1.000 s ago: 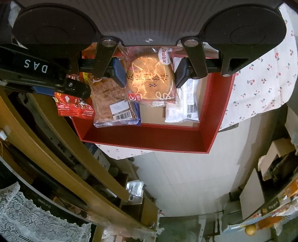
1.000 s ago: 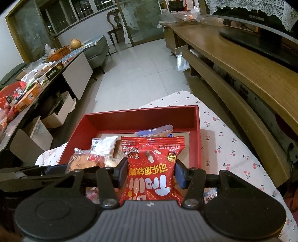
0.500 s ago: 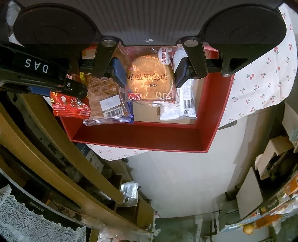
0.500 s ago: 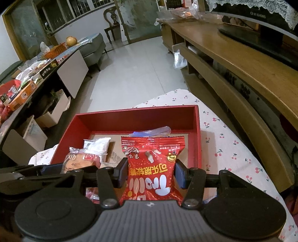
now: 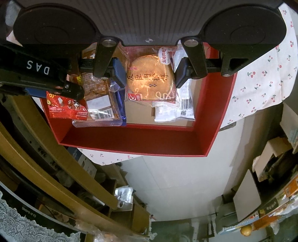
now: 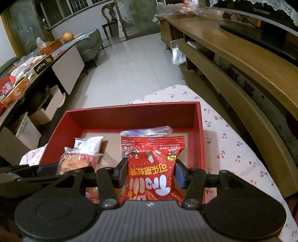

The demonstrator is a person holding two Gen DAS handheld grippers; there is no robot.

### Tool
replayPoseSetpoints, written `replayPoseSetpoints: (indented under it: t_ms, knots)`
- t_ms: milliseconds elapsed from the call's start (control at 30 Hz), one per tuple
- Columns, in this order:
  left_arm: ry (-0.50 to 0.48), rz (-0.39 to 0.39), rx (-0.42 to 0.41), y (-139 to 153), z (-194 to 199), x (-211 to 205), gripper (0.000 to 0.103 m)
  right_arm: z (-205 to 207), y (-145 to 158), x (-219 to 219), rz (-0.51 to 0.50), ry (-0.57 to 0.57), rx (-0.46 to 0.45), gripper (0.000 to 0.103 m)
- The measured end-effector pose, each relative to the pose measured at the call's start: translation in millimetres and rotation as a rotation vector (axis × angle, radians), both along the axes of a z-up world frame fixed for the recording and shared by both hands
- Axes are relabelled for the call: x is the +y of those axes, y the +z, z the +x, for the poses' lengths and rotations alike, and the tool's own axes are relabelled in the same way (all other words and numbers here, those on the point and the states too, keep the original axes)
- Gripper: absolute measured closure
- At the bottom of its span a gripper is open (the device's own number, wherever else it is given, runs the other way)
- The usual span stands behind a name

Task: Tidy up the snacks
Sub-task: 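Lower the orange cake and red candy bag into the box and open both tools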

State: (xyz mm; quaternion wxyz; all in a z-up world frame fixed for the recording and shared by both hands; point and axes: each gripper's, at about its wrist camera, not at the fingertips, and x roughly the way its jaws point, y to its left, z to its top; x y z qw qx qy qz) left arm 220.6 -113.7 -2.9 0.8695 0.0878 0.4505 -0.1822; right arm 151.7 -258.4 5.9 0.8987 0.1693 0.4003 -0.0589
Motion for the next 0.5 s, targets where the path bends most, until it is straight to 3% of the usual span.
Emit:
replayPoseSetpoints:
  t_ms: [500]
  knots:
    - [-0.009,0.047,-0.031,-9.0,-2.8,-7.7,0.040,9.5,-16.9,-1.7,-0.022,-0.004,0.035,0.043]
